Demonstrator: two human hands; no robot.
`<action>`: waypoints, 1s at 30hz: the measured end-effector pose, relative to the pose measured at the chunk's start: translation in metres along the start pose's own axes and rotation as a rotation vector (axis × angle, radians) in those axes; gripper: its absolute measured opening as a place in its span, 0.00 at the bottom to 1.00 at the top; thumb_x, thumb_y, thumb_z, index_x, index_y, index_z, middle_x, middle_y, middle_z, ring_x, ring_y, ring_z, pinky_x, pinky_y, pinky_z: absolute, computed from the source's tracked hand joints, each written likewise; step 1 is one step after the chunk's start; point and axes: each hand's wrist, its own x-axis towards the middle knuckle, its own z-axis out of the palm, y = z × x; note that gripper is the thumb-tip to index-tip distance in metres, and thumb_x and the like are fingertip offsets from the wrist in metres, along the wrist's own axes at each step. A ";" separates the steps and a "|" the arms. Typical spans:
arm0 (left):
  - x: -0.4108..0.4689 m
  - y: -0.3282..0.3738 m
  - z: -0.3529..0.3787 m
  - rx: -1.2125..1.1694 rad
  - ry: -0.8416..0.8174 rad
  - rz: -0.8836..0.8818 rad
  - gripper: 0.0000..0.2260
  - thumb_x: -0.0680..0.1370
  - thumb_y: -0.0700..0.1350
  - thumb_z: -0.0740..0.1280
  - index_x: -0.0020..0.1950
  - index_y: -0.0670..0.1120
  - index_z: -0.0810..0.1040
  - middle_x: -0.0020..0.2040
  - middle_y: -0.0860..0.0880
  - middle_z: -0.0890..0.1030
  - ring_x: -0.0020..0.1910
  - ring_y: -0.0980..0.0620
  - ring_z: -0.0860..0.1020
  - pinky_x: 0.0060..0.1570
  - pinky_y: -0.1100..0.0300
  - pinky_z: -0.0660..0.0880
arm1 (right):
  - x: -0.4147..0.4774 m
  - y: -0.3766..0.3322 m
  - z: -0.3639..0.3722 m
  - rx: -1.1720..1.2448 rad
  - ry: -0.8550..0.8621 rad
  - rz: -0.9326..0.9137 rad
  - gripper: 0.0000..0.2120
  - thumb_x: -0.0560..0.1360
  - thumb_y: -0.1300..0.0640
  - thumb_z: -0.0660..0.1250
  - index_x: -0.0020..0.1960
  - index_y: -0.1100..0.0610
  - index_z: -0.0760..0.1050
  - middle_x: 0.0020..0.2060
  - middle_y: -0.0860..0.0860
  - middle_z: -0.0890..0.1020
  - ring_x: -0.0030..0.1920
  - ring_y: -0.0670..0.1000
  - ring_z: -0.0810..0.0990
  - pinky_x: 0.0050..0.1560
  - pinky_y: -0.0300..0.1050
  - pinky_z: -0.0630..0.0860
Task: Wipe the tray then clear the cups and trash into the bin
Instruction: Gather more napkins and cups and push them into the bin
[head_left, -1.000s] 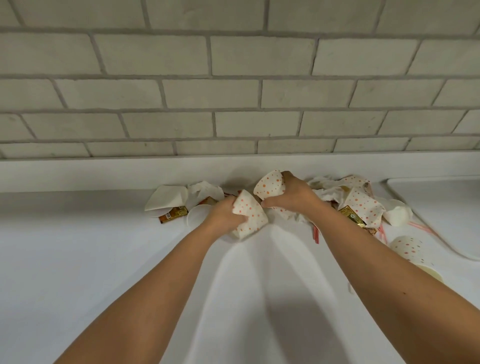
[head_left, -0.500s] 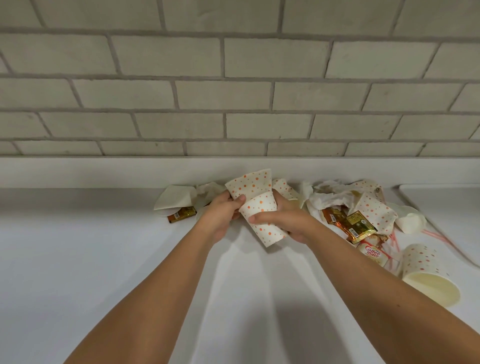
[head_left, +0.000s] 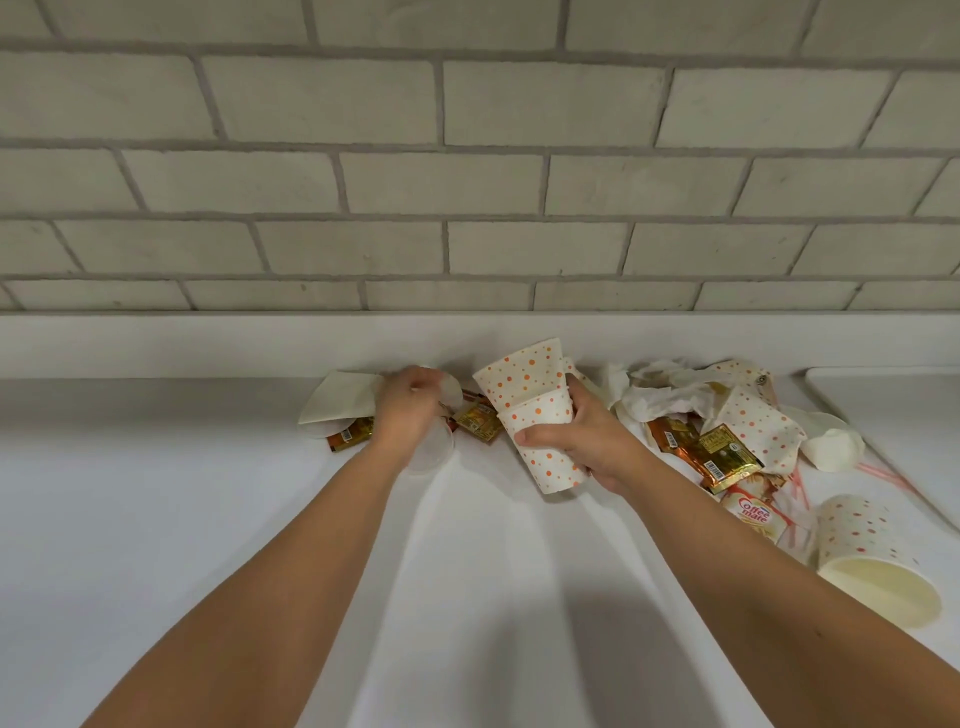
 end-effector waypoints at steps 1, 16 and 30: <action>0.008 -0.004 -0.008 0.165 0.094 0.058 0.12 0.76 0.36 0.60 0.55 0.42 0.79 0.59 0.41 0.76 0.56 0.43 0.75 0.54 0.58 0.69 | 0.000 0.000 0.000 -0.001 0.005 0.001 0.31 0.67 0.68 0.74 0.63 0.50 0.65 0.52 0.48 0.79 0.49 0.46 0.79 0.42 0.41 0.76; 0.055 -0.035 -0.052 0.691 0.176 -0.192 0.35 0.69 0.59 0.70 0.71 0.48 0.61 0.66 0.38 0.65 0.67 0.39 0.64 0.65 0.45 0.60 | -0.007 -0.009 0.006 -0.135 0.012 -0.049 0.29 0.67 0.66 0.74 0.60 0.50 0.64 0.46 0.42 0.76 0.45 0.39 0.75 0.37 0.36 0.72; -0.032 0.043 -0.010 0.384 -0.216 0.296 0.39 0.58 0.70 0.66 0.67 0.61 0.65 0.64 0.44 0.65 0.66 0.43 0.65 0.65 0.46 0.69 | -0.069 -0.022 -0.013 -0.259 0.007 -0.026 0.32 0.66 0.65 0.75 0.64 0.49 0.64 0.53 0.47 0.77 0.52 0.47 0.77 0.45 0.43 0.78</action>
